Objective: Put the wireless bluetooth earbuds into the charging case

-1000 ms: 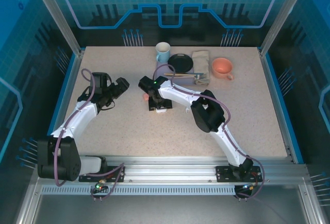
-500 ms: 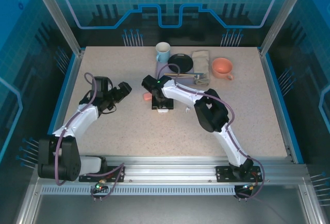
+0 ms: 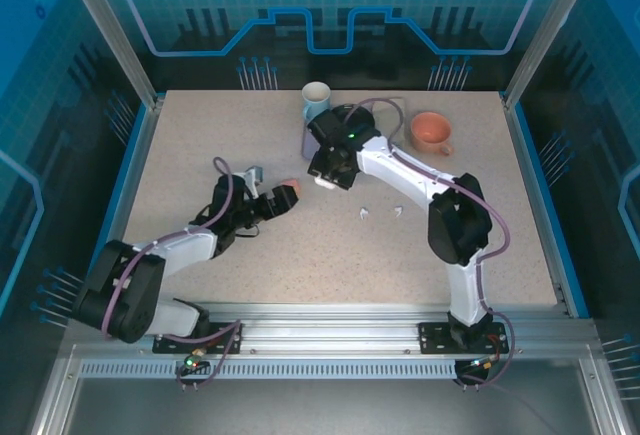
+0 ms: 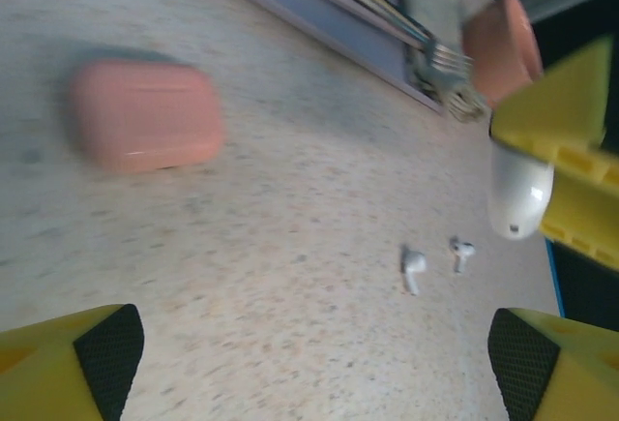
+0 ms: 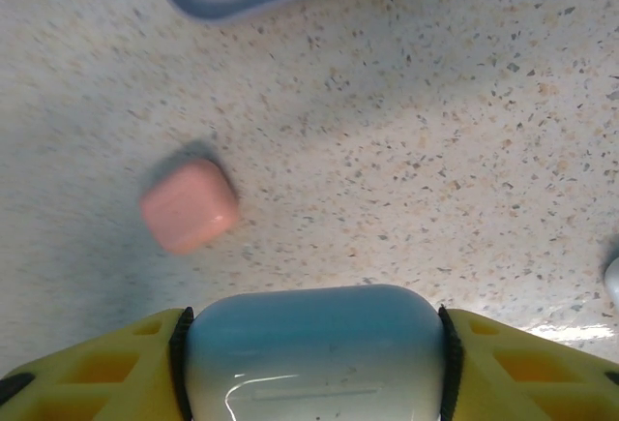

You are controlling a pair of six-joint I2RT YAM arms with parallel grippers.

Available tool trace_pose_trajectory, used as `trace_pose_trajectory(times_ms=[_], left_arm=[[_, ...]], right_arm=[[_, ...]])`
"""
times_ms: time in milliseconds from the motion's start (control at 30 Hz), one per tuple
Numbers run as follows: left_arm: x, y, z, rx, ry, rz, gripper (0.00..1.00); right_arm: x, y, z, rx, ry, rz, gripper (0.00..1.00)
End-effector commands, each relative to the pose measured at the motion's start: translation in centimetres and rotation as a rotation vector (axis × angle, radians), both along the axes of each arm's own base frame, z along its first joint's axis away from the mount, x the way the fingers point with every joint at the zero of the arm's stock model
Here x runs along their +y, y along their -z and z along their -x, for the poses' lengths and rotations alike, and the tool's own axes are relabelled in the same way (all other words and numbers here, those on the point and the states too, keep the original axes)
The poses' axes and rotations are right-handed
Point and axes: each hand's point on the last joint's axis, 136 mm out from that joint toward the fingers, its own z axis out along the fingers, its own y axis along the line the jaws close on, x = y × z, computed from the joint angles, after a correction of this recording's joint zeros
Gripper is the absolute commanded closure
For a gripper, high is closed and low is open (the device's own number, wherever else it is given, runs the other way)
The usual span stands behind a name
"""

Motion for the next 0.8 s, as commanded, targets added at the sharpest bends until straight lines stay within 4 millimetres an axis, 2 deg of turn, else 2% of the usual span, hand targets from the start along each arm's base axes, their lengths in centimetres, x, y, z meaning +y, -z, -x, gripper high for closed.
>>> trace_pose_trajectory(times_ms=[0, 167, 400, 767], left_arm=[[-2.7, -4.2, -1.6, -0.205, 0.046, 0.093, 0.10], [-4.6, -5.4, -2.0, -0.261, 0.058, 0.145, 0.22], [-7.0, -6.0, -2.2, -0.294, 0.066, 0.179, 0.27], [-8.5, -5.7, -3.9, -0.300, 0.056, 0.199, 0.34]], right_arm=[[-0.1, -1.5, -0.2, 0.008, 0.104, -0.115, 0.58], [-0.8, -1.6, -0.3, 0.045, 0.194, -0.212, 0.58], [-0.5, -1.5, -0.5, 0.084, 0.233, -0.308, 0.58], [-0.8, -1.6, 0.0, 0.084, 0.242, -0.348, 0.59]])
